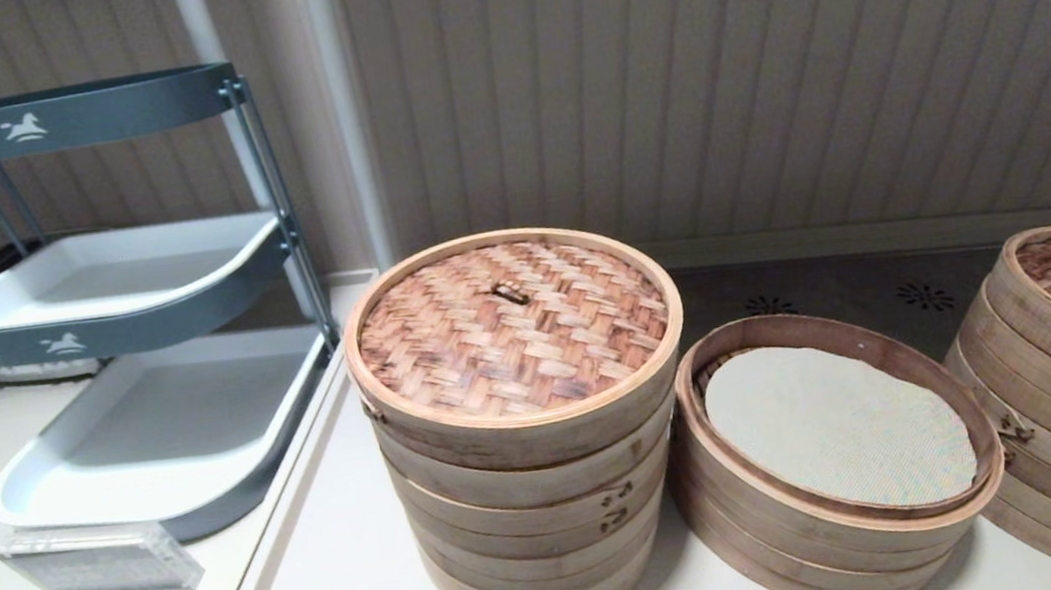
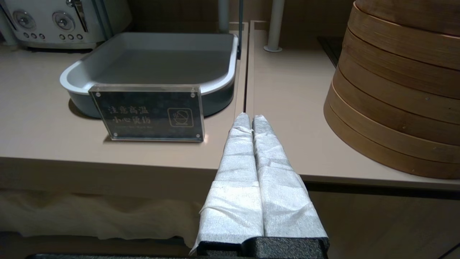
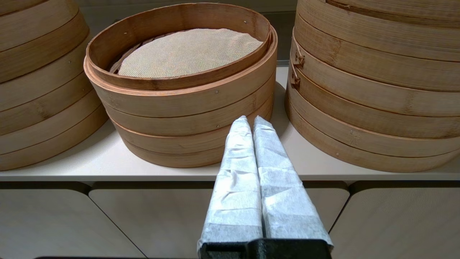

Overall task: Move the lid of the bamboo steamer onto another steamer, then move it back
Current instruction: Pick up the steamer

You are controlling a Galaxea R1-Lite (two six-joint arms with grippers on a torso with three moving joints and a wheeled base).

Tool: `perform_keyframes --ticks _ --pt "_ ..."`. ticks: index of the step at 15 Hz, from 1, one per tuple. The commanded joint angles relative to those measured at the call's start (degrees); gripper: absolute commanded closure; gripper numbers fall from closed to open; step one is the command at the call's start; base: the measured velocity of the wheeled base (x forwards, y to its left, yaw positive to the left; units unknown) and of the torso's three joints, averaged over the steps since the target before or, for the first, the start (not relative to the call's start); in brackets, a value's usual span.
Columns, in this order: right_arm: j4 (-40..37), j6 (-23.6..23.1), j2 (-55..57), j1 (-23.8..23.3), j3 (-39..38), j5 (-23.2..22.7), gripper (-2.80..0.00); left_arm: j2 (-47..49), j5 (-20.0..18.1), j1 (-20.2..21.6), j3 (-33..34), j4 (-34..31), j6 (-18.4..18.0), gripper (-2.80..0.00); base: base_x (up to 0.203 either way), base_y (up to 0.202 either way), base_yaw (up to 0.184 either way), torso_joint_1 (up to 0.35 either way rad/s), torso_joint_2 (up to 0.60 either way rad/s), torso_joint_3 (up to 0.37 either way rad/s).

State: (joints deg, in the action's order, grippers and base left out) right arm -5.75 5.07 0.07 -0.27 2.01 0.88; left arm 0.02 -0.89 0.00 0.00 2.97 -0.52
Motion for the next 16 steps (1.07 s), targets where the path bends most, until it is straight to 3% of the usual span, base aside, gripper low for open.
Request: perform_keyframes --ticks 1,13,16 --pt "0.0 0.0 0.1 0.0 0.0 0.0 0.00 0.1 0.0 0.0 1.6 0.0 0.0 0.00 0.000 0.000 0.000 0.000 0.00 0.000" --pt "-0.2 -1.0 -0.1 -0.1 1.1 -0.2 0.00 0.0 0.0 0.0 1.6 0.0 -0.2 0.00 0.000 0.000 0.000 0.000 0.00 0.000" --pt "-5.7 -1.0 0.7 -0.1 11.5 -2.2 0.00 0.0 0.0 0.0 1.6 0.0 -0.2 0.00 0.000 0.000 0.000 0.000 0.00 0.000"
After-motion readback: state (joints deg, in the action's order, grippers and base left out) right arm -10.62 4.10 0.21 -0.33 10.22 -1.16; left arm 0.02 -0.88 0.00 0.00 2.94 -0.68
